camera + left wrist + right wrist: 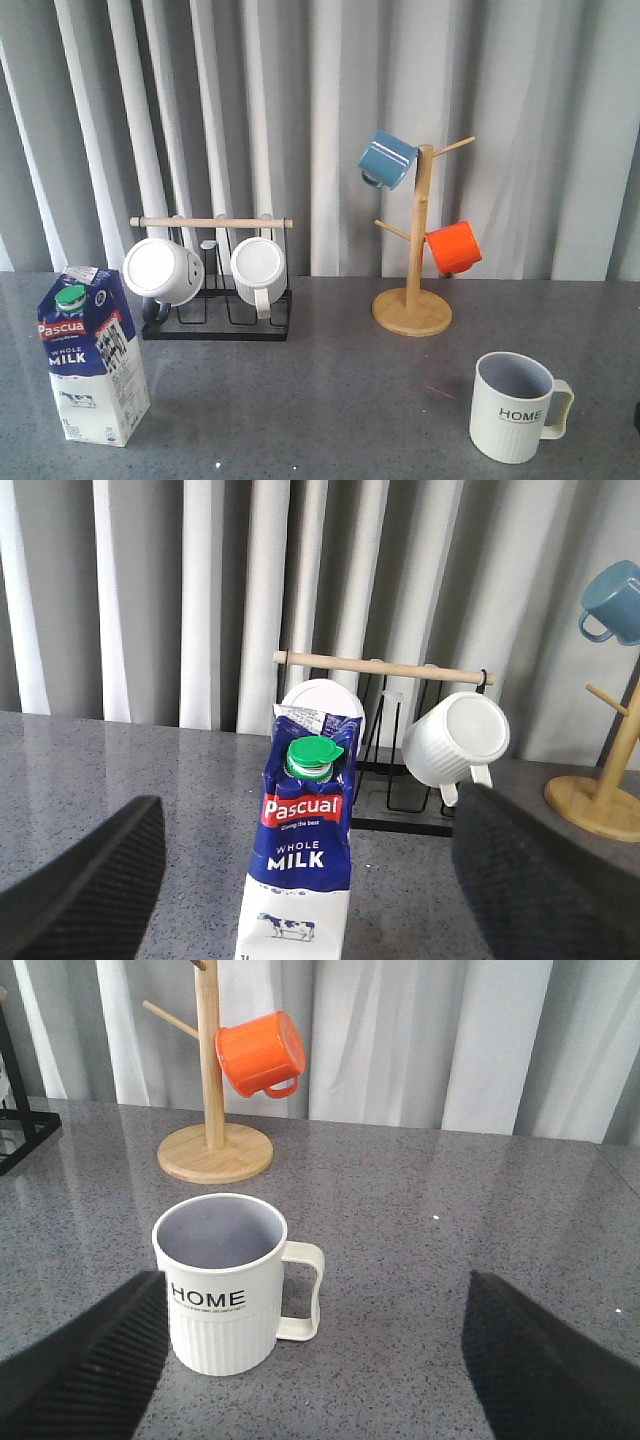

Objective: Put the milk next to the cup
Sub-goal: 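Move the right gripper to the white HOME mug handle and grasp it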

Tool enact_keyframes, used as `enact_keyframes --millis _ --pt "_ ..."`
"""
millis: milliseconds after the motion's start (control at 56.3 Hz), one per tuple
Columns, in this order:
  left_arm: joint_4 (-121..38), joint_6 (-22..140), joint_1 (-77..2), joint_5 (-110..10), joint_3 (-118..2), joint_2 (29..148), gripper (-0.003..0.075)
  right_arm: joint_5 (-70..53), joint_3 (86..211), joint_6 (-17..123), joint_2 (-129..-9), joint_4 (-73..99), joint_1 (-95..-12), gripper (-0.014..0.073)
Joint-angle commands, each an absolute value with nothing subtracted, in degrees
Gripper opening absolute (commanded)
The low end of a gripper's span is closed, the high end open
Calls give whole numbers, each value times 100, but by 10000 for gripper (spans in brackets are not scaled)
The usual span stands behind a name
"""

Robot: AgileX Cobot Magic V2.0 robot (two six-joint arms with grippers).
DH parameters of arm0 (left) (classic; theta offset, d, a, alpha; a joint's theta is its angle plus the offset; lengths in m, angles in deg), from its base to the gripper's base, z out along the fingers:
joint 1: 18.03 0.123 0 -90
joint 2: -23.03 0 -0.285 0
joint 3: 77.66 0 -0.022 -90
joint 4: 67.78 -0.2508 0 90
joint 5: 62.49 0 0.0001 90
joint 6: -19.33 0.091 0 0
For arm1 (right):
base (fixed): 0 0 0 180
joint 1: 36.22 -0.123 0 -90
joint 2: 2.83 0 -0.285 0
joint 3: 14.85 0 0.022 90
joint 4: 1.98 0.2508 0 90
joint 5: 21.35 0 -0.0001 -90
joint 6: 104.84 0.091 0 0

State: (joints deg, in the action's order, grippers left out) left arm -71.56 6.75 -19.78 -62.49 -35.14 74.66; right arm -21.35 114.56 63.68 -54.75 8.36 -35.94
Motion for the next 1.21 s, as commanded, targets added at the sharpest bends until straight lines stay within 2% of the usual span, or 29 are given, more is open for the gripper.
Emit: enact_keyframes --millis 0,231,462,550,870,1189 --pt "-7138 621 -1995 -6637 -3732 7466 573 -2618 11655 6324 -5479 815 -3604 574" --pt "-7138 621 -1995 -6637 -3732 7466 573 -2941 11559 6324 -5549 801 -3604 574" --pt "-7138 621 -1995 -6637 -3732 7466 573 -5931 10663 6350 -6925 368 -3591 574" --pt "-7138 621 -1995 -6637 -3732 7466 573 -6477 10639 6327 -7618 358 -3591 574" --pt "-7138 621 -1995 -6637 -3732 7466 573 -7334 10926 6607 -9542 -138 -3591 574" --pt "-7138 621 -1995 -6637 -3732 7466 573 -7582 11191 6853 -9995 -9 -3301 574"
